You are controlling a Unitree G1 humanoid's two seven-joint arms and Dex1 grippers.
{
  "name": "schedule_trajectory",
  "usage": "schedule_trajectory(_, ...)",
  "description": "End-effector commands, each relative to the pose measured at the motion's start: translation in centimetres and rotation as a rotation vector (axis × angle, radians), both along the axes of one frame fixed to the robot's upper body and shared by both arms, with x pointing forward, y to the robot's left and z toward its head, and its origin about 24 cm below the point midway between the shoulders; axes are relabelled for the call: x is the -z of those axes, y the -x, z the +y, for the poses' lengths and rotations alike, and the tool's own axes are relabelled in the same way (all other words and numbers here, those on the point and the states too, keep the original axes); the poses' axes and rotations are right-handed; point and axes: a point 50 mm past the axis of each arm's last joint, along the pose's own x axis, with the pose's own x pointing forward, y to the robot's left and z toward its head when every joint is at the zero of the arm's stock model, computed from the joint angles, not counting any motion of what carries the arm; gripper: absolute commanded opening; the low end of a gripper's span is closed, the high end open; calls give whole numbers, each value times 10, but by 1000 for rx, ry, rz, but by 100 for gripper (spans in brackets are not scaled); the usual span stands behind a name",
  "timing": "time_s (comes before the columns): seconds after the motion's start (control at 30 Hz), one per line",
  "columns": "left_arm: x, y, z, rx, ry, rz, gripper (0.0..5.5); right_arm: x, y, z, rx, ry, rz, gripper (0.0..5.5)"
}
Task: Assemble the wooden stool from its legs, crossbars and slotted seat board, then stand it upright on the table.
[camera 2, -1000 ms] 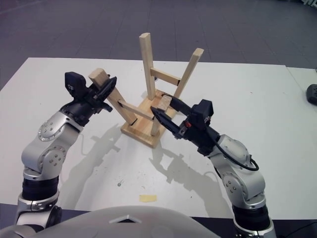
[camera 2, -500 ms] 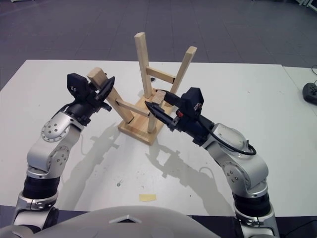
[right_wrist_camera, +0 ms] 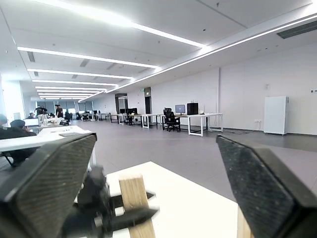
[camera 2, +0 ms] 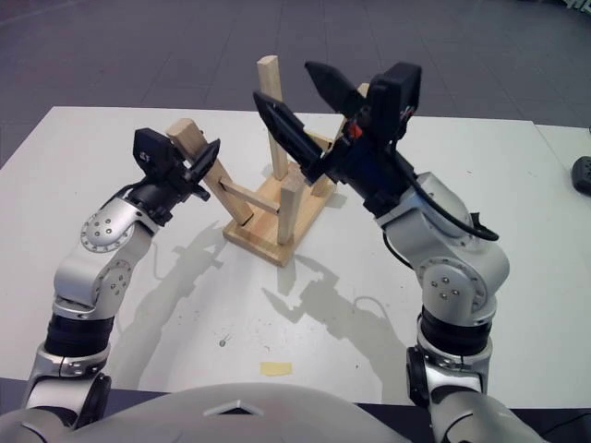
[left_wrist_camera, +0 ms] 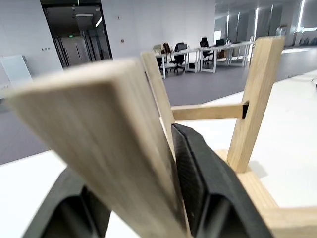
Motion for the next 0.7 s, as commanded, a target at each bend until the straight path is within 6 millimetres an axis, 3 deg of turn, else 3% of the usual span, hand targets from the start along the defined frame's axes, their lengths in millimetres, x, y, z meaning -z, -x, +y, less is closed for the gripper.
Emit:
schedule_trajectory(0.03, -28, -8, 6, 11, 188, -21, 258, 0, -4, 0, 12, 0, 17, 529)
schedule_trajectory(0.13, -62, -10, 6, 44, 287, -111, 312, 2, -4, 2, 13, 0, 24, 540)
schedule_trajectory(0.23, -107, -12, 7, 78, 341, -245, 366, 2, -5, 1, 27, -6, 21, 540)
schedule_trajectory(0.37, -182, -17, 10, 131, 352, -466, 435, -5, -8, 1, 34, -43, 5, 540)
schedule_trajectory(0.47, -219, -20, 9, 165, 347, -566, 484, -11, -9, 3, 29, -61, -14, 540)
schedule_trajectory(0.5, -220, -22, 7, 179, 345, -561, 505, -13, -9, 4, 26, -66, -19, 540)
schedule_trajectory(0.57, -195, -38, 5, 171, 342, -442, 537, -14, -9, 5, 22, -72, -21, 540)
schedule_trajectory(0.63, -129, -56, 2, 118, 316, -187, 537, -9, -7, 8, 19, -71, 3, 540)
schedule_trajectory(0.7, -74, -55, -5, 101, 295, -1, 537, -5, -6, 9, 18, -68, 20, 540)
